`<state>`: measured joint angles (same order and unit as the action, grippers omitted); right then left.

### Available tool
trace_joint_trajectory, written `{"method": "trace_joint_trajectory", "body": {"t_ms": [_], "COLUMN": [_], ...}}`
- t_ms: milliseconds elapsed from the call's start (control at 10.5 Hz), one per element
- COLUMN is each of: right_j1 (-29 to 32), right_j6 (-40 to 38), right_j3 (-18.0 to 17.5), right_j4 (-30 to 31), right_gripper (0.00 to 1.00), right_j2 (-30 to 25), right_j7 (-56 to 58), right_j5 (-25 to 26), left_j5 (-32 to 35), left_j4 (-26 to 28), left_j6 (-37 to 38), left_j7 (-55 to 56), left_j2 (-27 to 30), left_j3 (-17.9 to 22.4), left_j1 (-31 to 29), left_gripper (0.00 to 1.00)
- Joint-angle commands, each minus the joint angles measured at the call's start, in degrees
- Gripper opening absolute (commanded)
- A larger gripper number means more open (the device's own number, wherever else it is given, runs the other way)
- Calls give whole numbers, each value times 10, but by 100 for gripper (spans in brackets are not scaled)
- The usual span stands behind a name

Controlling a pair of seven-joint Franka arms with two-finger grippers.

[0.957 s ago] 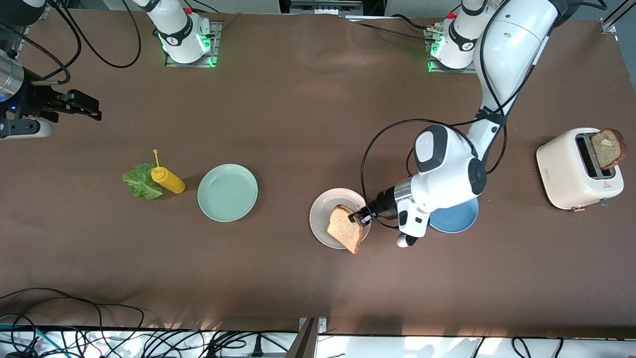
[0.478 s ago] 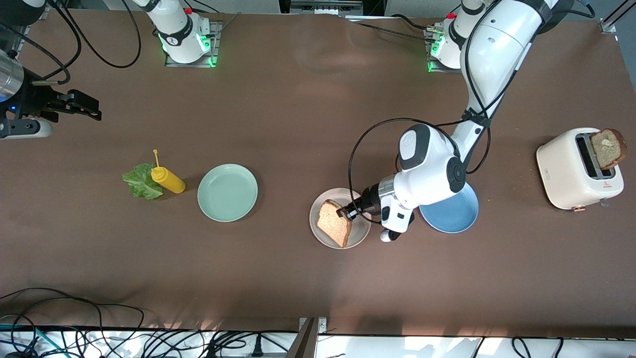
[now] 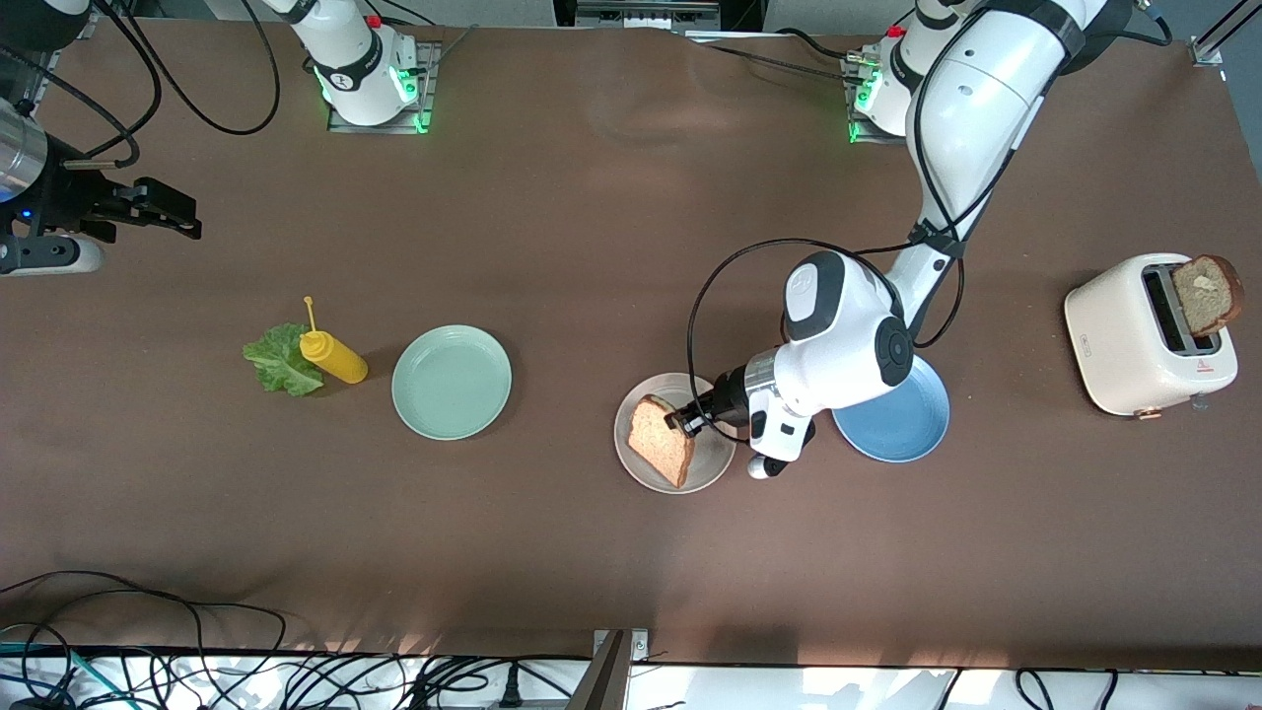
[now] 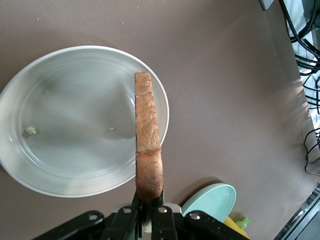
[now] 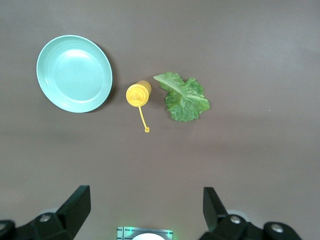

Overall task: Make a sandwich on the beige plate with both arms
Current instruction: 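Lower the bread onto the beige plate and open the left gripper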

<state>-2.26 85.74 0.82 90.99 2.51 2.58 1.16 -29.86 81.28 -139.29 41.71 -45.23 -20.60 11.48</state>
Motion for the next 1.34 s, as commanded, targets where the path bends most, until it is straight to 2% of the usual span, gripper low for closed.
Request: {"method": "trace_joint_trajectory", "body": {"t_ms": [0,383,478,765,861,957,1052,1243], "right_j1": [2,1,1,1,1,1,1,1], "right_j6": [-13,-13,-13,-13,-13,-13,-13,-13], "right_j3": [-2,-2,-3,-2,-3,-3,-3,-3], "right_j4": [-12,-12,-12,-12,-12,-12,-12,-12], "right_gripper": [100,100,100,100,100,100,100,100], "right_j2": [2,2,2,2,2,2,2,2], "right_j7": [5,4,4,4,4,4,4,4], "right_j5": [6,6,6,6,5,6,6,6], "left_j5": [-14,-14,-14,-13,-13,-12,-5,26], "left_j4": [-10,-10,-10,-10,-10,-8,-7,3], "left_j6": [-4,-5,-5,-4,-3,1,2,21], "left_j7": [-10,-11,-10,-10,-10,-10,-16,-17], "left_j2": [-7,-7,-7,-6,-4,-4,-4,-5], "left_j3": [7,7,7,7,8,8,9,9], "left_j1": [8,6,6,-1,-3,-4,-7,-11], "left_gripper": [0,0,12,57,80,95,100,100]}}
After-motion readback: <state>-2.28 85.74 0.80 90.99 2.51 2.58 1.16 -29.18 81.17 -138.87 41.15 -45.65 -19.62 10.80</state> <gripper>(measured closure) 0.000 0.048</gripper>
